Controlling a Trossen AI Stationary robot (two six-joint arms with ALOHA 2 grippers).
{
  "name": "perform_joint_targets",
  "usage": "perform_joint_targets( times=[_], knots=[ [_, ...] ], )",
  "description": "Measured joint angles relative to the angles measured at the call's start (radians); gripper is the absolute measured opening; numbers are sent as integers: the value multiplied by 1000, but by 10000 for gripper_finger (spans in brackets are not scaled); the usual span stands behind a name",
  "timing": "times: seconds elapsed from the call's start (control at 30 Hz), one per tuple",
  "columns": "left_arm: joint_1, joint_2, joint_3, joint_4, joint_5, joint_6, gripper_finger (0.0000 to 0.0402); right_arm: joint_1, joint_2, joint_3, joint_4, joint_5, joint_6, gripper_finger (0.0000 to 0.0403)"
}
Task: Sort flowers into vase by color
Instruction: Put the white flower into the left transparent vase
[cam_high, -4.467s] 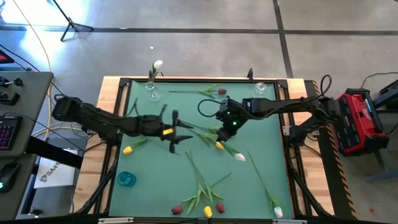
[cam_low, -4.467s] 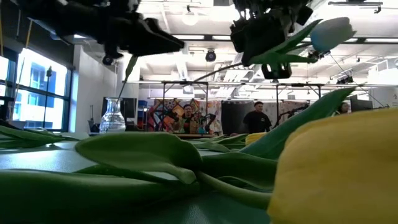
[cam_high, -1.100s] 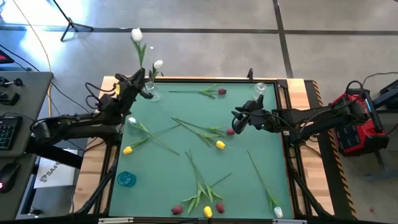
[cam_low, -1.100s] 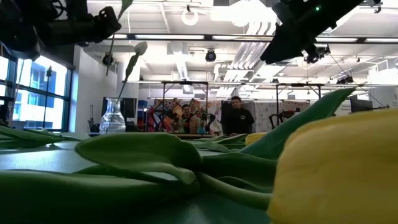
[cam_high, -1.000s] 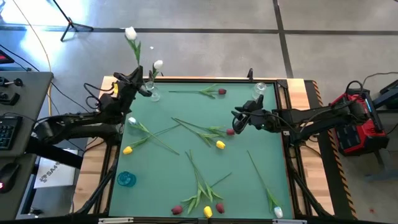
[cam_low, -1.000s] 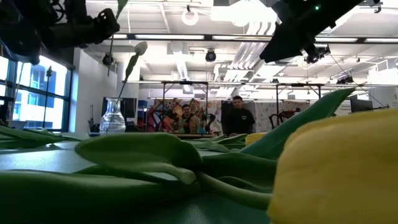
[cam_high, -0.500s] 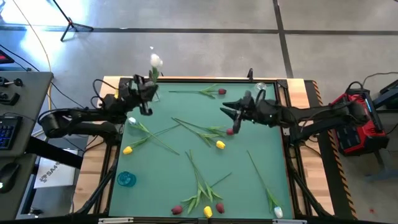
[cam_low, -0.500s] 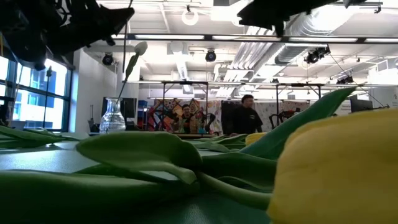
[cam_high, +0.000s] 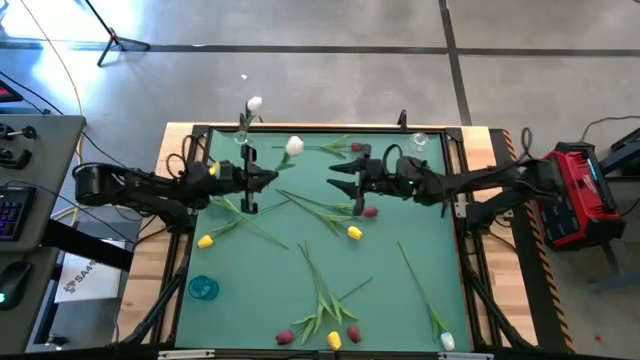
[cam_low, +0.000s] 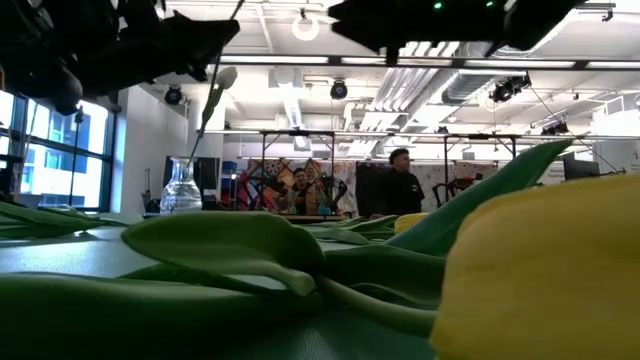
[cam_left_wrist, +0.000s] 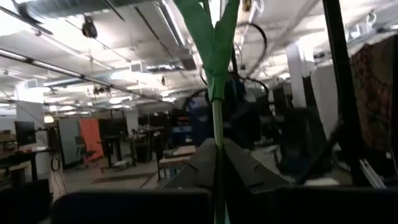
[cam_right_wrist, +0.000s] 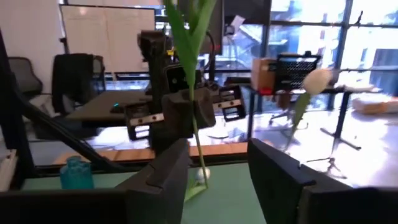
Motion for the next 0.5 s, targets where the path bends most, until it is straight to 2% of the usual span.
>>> perform_joint_targets(
  times=[0.23,0.5],
  knots=[
    [-95,101,42,-23,-93,104,0,5,185,183,-20,-41,7,180],
    [-123,152,63,-27,-144,131,0,6,243,308,-139,-146,16,181]
  ],
)
